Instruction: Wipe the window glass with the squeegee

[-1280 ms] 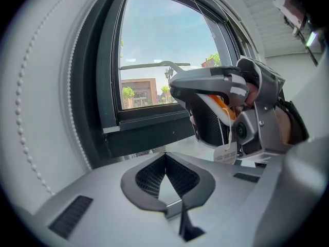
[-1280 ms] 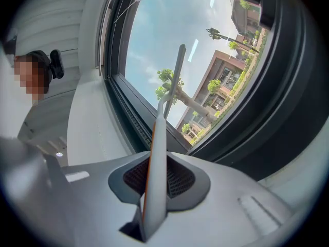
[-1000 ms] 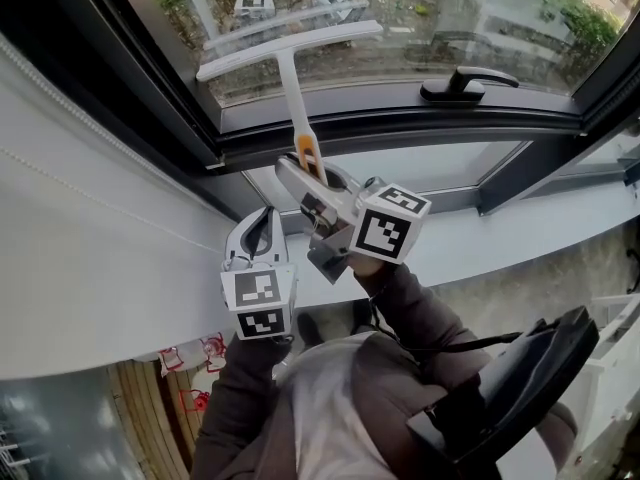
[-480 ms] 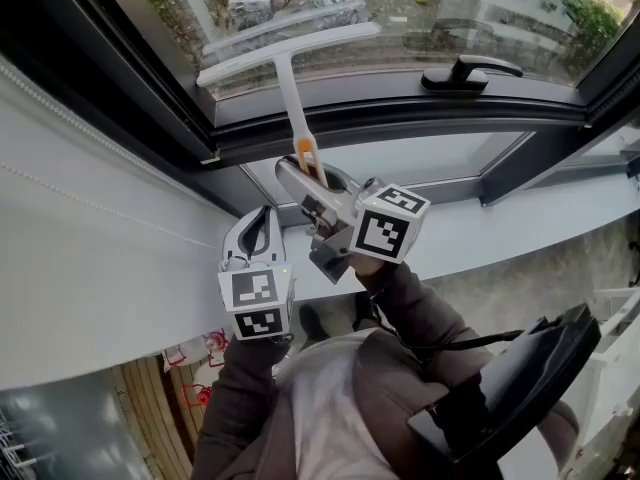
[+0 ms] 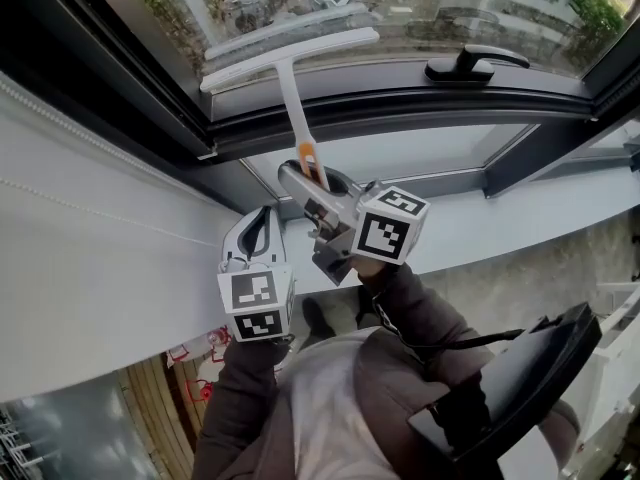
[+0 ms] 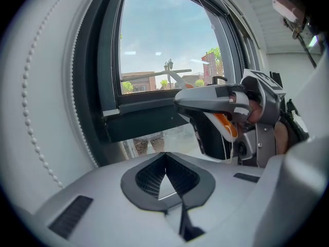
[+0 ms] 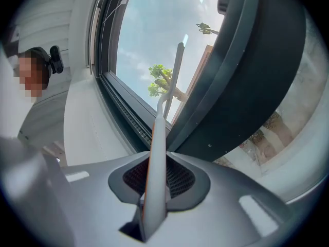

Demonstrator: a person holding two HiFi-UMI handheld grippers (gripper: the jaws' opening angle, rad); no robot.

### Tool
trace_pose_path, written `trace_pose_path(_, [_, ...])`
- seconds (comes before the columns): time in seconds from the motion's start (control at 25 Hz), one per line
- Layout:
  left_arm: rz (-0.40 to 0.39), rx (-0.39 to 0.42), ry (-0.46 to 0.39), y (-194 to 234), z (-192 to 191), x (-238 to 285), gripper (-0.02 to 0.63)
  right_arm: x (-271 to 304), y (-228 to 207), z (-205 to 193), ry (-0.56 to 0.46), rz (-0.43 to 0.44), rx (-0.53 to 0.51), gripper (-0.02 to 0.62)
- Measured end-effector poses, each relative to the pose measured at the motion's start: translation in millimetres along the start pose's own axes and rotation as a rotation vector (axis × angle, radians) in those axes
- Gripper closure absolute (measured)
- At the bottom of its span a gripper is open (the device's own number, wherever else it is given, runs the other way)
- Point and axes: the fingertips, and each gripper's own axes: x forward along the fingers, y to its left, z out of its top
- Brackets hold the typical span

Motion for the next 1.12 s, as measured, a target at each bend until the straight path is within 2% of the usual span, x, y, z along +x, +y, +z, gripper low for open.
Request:
trace_pose_path(0.48, [-0.012,0.010,0.036,-16,-13,-5,0.604,-21,-18,-17,0.002,-0.023,0.072,0.541])
trace_pose_path(0.84, [-0.032,-0.005,0.058,-28,-22,-15,0.604,-34,-16,-20,-0.004,0.016,0.122,0.541])
trace_pose_path(0.96, [-0.087,-0.033,0.081,-35,-34,-17,0.604,-39,-18,-22,-0.008,0.031,0.132,0.546])
trace_pose_path(1.12, [-0.237,-0.142,0.128,-68,-56,-27,0.604,-45,-9,-20,-0.004,0.071,0.137,0.561])
